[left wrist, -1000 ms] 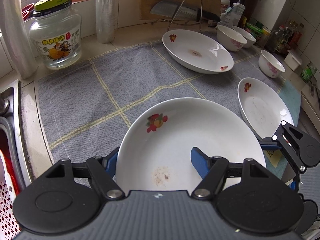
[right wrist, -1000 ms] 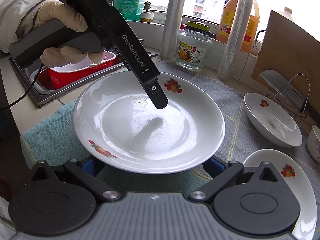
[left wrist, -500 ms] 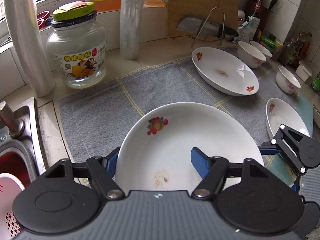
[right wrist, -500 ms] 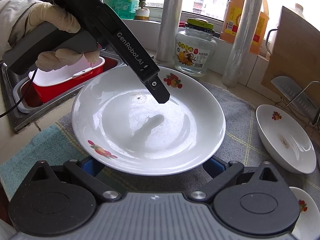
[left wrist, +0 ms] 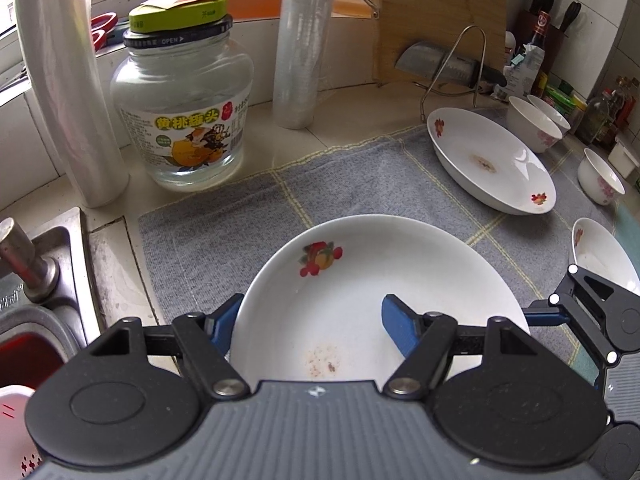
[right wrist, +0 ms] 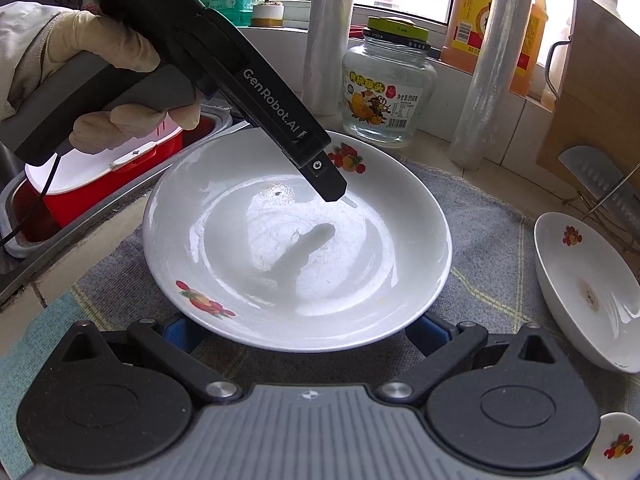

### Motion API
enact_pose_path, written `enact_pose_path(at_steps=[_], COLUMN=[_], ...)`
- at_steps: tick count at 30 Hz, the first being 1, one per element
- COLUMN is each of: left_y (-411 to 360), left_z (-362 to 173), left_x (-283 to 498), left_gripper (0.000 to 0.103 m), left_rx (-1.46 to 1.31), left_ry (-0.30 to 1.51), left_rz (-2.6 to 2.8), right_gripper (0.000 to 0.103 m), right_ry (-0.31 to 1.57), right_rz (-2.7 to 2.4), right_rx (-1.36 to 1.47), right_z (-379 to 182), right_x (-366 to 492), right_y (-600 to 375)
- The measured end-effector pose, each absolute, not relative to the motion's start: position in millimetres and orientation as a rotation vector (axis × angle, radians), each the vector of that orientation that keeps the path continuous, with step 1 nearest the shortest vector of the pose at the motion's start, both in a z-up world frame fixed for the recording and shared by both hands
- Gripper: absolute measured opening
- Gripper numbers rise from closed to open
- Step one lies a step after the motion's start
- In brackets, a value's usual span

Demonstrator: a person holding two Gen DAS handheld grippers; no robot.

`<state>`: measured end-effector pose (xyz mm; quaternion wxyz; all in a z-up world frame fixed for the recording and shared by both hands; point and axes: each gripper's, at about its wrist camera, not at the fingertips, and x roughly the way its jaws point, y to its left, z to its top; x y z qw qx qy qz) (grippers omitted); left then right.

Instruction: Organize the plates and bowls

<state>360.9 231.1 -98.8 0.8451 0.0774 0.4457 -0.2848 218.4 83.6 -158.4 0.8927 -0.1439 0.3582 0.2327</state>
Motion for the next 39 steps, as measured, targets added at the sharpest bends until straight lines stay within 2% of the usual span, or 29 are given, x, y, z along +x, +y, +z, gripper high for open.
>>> enact_pose_path(at_steps=[13, 17, 19, 20, 29, 39], left_y=[229.6, 228.0, 225.8, 225.3, 223.3, 199.2], left_z=[-108.0, -107.9, -103.0, -99.9, -67.1, -55.4], left_x=[365.9, 361.9, 356.7, 353.5, 303.2, 226.2], left_gripper=[0.073, 0.079, 0.091, 0.093, 0.100, 0.101], left_rx=[0.161, 0.178, 0.203, 0.219, 0.269, 0.172], left_ry=[0.950, 0.923, 0.881, 0.855, 0.676, 0.703], left_rz=[-0.598, -0.601, -0.590, -0.586, -0.509, -0.500], right_gripper=[0.103, 0.103, 0.103, 0.103, 0.103, 0.103], right_ry=[0.756, 0.748, 0.744, 0.745, 0.734, 0.649], right_rz=[0.480, 0.486, 0.481, 0.479, 0.467, 0.252], right_rx=[-0.293, -0.305, -0.312, -0.312, -0.347, -0.300], right_z=[-162.6, -162.3, -161.4, -160.5, -143.3, -109.0], right_x=[222.1, 220.0, 218.0, 217.0, 185.8, 143.9], right_y=[87.3, 86.9, 86.0, 85.5, 72.4, 22.3])
